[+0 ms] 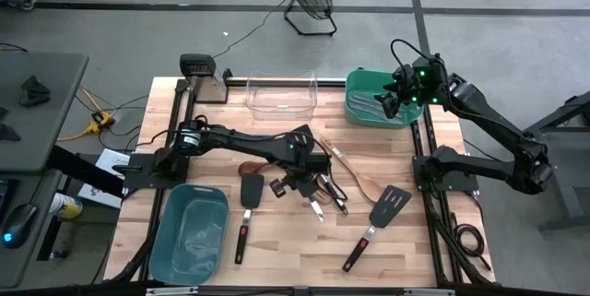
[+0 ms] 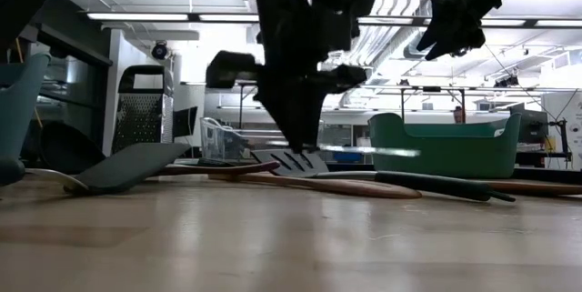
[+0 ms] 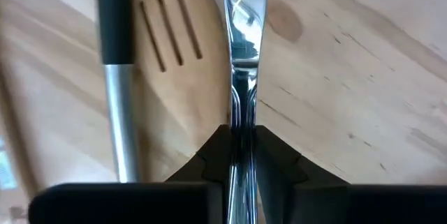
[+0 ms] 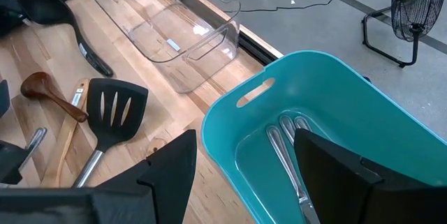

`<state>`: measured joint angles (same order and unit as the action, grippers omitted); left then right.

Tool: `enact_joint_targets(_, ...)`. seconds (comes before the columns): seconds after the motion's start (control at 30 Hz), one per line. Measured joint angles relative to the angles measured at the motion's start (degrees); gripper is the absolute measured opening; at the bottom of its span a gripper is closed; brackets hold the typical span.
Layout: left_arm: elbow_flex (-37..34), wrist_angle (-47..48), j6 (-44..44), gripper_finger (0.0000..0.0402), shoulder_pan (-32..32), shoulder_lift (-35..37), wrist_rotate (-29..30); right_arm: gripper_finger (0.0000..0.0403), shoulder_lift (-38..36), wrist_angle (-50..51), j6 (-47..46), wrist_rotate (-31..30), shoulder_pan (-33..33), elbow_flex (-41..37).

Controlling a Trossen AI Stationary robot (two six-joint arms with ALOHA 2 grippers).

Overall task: Pick & Place Kitchen Items
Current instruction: Put the dinner knife into the green bin

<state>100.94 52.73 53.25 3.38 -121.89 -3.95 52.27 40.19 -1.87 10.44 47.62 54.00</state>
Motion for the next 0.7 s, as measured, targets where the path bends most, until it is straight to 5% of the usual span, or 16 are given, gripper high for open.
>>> enact_joint_targets(0.7, 9.0, -0.6, -11.8, 0.0038, -1.1, 0.2, 6.0, 0.0233, -3.2, 0.4, 1.0, 0.2, 0.0, 0.0)
